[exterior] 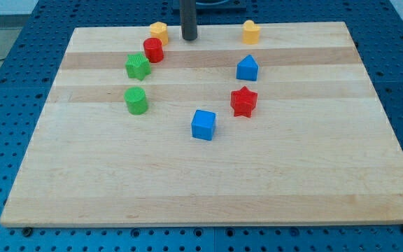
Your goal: Push the red circle close top of the green star
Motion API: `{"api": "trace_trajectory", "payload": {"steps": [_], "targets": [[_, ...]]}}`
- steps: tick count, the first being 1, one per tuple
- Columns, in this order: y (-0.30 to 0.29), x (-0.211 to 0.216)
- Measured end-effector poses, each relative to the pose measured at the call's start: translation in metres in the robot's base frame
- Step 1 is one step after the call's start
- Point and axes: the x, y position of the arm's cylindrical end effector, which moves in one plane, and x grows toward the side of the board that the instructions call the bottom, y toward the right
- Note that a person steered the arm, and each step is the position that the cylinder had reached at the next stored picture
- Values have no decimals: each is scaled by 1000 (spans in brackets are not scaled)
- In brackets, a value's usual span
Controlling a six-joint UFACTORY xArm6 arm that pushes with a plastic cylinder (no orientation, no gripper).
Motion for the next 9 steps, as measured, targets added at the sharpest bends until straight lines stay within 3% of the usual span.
{"api": "trace_trajectory", "payload": {"steps": [2,9], "targets": [[-12,32],[-63,47]]}}
